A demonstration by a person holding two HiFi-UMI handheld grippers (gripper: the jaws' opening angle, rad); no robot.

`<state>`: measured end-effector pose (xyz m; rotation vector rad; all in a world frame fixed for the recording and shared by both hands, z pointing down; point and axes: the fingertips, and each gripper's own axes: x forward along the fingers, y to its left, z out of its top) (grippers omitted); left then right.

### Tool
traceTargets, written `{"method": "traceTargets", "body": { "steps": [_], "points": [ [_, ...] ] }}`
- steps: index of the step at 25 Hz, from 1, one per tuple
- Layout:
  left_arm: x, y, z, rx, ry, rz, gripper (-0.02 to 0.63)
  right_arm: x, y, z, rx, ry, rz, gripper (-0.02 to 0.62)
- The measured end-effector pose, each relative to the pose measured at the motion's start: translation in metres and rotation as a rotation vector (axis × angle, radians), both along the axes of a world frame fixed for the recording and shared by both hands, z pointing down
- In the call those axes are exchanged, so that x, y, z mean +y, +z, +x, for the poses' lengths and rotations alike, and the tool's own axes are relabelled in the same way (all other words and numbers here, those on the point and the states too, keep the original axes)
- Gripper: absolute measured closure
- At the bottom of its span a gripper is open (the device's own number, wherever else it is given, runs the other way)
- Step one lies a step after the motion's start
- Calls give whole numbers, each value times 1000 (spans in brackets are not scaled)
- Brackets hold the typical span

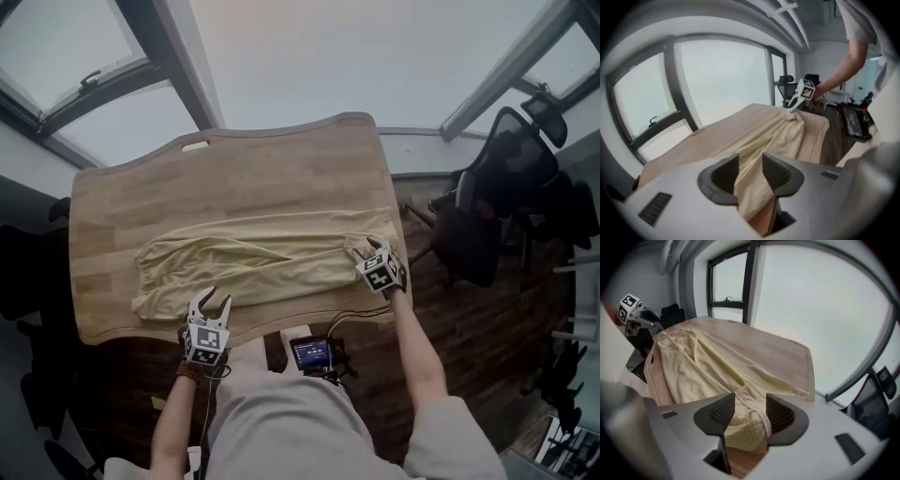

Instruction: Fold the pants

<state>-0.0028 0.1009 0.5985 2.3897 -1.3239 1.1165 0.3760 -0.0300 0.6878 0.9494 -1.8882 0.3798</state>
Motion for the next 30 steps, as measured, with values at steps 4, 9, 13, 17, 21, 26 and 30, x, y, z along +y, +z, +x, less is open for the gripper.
{"method": "traceTargets", "body": {
  "steps": [4,9,13,17,21,26,30],
  "points": [
    [-20,62,12,-100,141,-99,419,8,25,18,72,-15,-78,550],
    [-21,106,22,-137,234,-184,431,27,-63,41,-253,44,112,569],
    [-21,111,17,-178,239,-136,397,100,-86,84,-495,50,39,568],
    [-2,126,24,-215,345,-176,387,171,-15,144,-381,135,-204,495],
    [33,139,36,-226,467,-236,387,154,-19,145,-415,226,-119,495],
    [49,145,52,-236,509,-225,387,116,-13,20,-378,-157,-129,462],
    [32,135,82,-215,528,-161,387,146,14,-79,-232,-656,-247,433]
  ]
}}
